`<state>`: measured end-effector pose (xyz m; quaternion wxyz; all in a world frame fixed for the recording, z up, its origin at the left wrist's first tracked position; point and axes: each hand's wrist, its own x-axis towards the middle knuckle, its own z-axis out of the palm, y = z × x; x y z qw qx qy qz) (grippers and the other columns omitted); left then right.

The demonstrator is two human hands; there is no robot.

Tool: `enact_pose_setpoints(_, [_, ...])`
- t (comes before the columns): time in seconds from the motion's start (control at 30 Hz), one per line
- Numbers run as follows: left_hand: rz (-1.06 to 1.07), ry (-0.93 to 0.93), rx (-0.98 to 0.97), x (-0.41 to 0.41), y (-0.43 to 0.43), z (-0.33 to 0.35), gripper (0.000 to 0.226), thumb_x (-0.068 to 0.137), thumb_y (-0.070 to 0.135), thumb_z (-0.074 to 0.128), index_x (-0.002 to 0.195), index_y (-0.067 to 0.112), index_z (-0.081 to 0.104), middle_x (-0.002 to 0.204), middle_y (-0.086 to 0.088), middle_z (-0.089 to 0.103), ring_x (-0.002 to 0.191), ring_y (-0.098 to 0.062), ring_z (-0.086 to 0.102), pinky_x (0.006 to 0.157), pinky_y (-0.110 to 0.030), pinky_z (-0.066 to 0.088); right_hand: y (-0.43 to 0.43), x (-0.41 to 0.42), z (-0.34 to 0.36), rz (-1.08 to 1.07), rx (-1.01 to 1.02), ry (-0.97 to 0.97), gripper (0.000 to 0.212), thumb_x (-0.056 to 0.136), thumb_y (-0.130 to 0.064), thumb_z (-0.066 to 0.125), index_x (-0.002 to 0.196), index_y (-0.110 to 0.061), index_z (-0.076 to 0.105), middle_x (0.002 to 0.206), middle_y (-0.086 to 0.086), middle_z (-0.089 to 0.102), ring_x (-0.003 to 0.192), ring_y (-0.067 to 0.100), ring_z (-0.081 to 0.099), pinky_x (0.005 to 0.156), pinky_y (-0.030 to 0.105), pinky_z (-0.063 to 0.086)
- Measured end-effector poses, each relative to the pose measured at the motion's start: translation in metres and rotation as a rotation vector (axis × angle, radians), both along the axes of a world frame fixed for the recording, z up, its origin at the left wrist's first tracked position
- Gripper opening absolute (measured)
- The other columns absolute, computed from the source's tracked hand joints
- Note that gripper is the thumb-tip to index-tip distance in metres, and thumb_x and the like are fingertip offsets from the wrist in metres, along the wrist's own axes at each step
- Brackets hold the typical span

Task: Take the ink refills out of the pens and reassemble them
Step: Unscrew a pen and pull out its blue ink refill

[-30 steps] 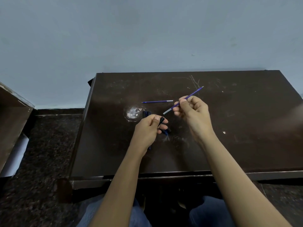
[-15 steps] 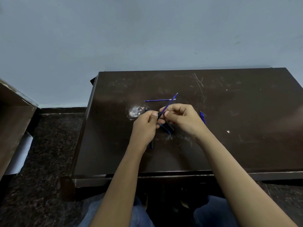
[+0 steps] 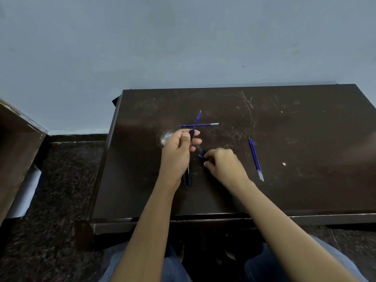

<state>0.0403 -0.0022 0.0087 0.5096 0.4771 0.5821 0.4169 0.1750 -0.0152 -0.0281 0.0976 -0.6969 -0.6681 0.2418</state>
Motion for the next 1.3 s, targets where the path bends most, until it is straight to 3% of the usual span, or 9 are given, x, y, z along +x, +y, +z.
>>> enact_pose_setpoints(0.4, [-0.06,0.046,-0.027,0.0,-0.001,-0.004,0.027,0.102,0.02,0.038,0.103,0.024,0.065,0.087,0.006,0.07,0.067,0.003,0.055,0.06,-0.007,0.042,-0.003,-0.011,-0.005,0.037,0.008,-0.116,0.026,0.09,-0.019,0.057,0.115,-0.012,0.062,0.11,0.009,0.064,0.096,0.027,0.063,0.08,0.038,0.055])
enact_pose_setpoints(0.47, [-0.058,0.036,-0.027,-0.001,0.0,-0.004,0.028,0.102,0.019,0.038,0.106,0.023,0.065,0.083,0.006,0.069,0.064,0.003,0.053,0.057,-0.005,0.041,0.002,-0.009,-0.004,-0.089,0.019,0.082,0.023,0.084,-0.02,0.064,0.107,-0.015,0.066,0.099,0.005,0.067,0.089,0.022,0.065,0.078,0.034,0.054])
enact_pose_setpoints(0.6, [-0.096,0.055,-0.028,-0.001,-0.001,-0.004,0.03,0.102,0.02,0.038,0.111,0.027,0.065,0.081,0.007,0.067,0.063,0.006,0.053,0.058,-0.005,0.04,0.014,0.004,0.019,-0.46,0.042,0.841,0.003,0.079,-0.008,0.067,0.079,-0.011,0.066,0.067,0.001,0.058,0.06,0.009,0.052,0.058,0.02,0.044])
enact_pose_setpoints(0.7, [-0.128,0.059,-0.03,-0.001,-0.002,-0.004,0.03,0.102,0.02,0.038,0.112,0.029,0.065,0.081,0.007,0.067,0.064,0.007,0.053,0.058,-0.004,0.041,0.021,0.017,0.034,-0.62,-0.015,1.374,0.01,0.085,-0.002,0.062,0.076,-0.008,0.063,0.069,0.003,0.057,0.06,0.008,0.051,0.054,0.016,0.045])
enact_pose_setpoints(0.77, [-0.147,0.075,-0.027,-0.001,-0.002,-0.004,0.03,0.102,0.02,0.039,0.111,0.029,0.066,0.081,0.006,0.067,0.064,0.007,0.054,0.059,-0.005,0.041,0.023,0.021,0.038,-0.706,-0.056,1.564,0.012,0.087,-0.001,0.059,0.078,-0.008,0.064,0.074,0.004,0.058,0.064,0.008,0.054,0.053,0.014,0.047])
enact_pose_setpoints(0.97, [-0.196,0.103,0.001,0.001,-0.001,-0.01,0.032,0.102,0.018,0.038,0.105,0.033,0.067,0.091,0.002,0.071,0.08,-0.005,0.061,0.07,-0.018,0.041,0.024,0.022,0.042,-0.712,-0.134,1.745,0.01,0.089,-0.002,0.057,0.086,-0.007,0.065,0.081,0.005,0.063,0.063,0.007,0.059,0.054,0.014,0.049])
enact_pose_setpoints(1.1, [-0.218,0.126,-0.002,0.001,-0.002,-0.009,0.032,0.102,0.017,0.039,0.108,0.03,0.068,0.077,0.006,0.067,0.065,0.008,0.055,0.062,-0.007,0.041,0.024,0.022,0.044,-0.697,-0.149,1.744,0.01,0.09,-0.002,0.056,0.087,-0.006,0.065,0.08,0.005,0.064,0.062,0.006,0.06,0.054,0.014,0.049])
enact_pose_setpoints(1.3, [-0.223,0.146,-0.006,0.002,-0.002,-0.009,0.032,0.102,0.018,0.039,0.111,0.03,0.067,0.08,0.006,0.067,0.066,0.007,0.054,0.063,-0.007,0.041,0.023,0.022,0.045,-0.675,-0.15,1.698,0.01,0.089,-0.001,0.057,0.089,-0.006,0.065,0.077,0.004,0.064,0.062,0.006,0.059,0.056,0.014,0.049])
